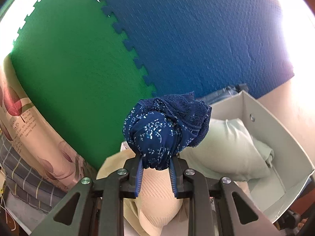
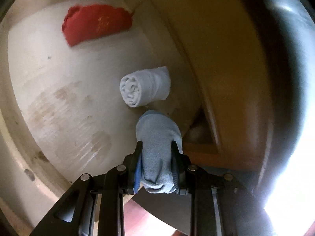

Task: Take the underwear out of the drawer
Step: 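Drop navy underwear into box with left gripper while right grasps grey rolled sock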

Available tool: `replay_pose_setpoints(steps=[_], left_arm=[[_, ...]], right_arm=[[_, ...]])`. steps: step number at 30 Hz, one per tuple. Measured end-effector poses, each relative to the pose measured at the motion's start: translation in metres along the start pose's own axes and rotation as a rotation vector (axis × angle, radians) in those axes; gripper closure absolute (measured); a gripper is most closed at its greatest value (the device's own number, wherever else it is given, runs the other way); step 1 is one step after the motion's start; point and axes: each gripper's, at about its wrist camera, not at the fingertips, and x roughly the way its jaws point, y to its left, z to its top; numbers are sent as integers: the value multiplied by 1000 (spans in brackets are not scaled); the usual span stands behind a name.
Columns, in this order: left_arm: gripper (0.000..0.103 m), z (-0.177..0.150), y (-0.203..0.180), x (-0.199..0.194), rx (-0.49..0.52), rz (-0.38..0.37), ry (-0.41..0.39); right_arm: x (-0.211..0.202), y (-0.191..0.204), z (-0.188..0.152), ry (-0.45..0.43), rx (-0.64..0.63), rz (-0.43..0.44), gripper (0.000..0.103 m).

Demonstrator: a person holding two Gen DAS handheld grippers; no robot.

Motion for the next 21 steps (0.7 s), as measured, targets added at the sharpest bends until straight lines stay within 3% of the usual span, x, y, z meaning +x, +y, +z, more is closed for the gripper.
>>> replay_pose_setpoints(steps=[3,4,6,9,10,15,21], left_arm=[[74,-3,-2,12,-7,-59,66],[71,-6,-4,14,9,-43,71],[51,-8,-7,11,32,-2,48],[25,-11,2,-2,-9,1,-38],[22,-11,7,-5,-28,-11,-55],[21,-15,28,-22,-102,-31,-119],[21,-34,52,-16,-138,17,-99]], right_arm=[[-11,-9,-7,-22,33,6,80],[-14,-14,-7,-33,50,9,80],[-21,-24,-16,-43,68,10,80],[-32,-21,-17,-53,94,21,80],[-27,-29,-25,-57,102,27,80],[-36,-25,-23,-68,114,37,80],[-54,-28,-28,-79,145,37,80]])
